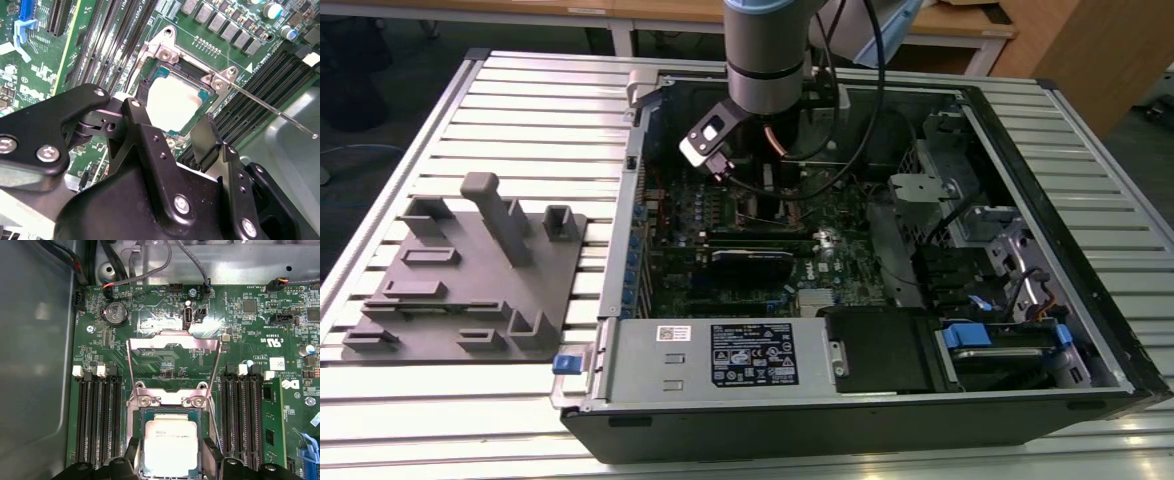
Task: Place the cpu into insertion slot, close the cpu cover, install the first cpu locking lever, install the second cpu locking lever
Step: 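Place the cpu into insertion slot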
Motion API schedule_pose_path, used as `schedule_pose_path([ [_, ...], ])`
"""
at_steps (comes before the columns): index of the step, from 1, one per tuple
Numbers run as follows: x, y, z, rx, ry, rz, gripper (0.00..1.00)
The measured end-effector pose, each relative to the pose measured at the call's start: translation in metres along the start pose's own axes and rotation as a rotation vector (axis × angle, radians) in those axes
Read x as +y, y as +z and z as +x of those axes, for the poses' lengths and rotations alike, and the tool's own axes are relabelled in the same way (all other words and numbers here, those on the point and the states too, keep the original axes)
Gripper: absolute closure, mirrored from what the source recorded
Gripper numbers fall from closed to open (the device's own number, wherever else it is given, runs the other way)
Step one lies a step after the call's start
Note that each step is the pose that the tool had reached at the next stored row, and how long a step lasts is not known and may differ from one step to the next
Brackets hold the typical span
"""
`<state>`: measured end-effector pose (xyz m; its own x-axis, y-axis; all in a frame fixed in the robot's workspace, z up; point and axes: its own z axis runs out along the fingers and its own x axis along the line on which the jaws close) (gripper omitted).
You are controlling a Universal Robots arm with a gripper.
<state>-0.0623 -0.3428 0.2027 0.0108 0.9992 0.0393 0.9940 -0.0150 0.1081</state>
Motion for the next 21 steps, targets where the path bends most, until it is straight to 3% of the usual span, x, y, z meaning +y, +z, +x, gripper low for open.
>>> schedule_pose_path([
  [7,0.0,-0.0001,0.0,-0.0001,0.0,0.0001,0.41],
  [9,0.0,-0.0001,0.0,-0.0001,0.0,0.0001,0.54],
  [13,0.0,-0.0001,0.0,0.0,0.0,0.0001,0.65],
  [18,0.0,-0.0001,0.0,0.0,0.0,0.0001,0.89],
  [21,0.0,-0.0001,0.0,0.0001,0.0,0.0001,0.89],
])
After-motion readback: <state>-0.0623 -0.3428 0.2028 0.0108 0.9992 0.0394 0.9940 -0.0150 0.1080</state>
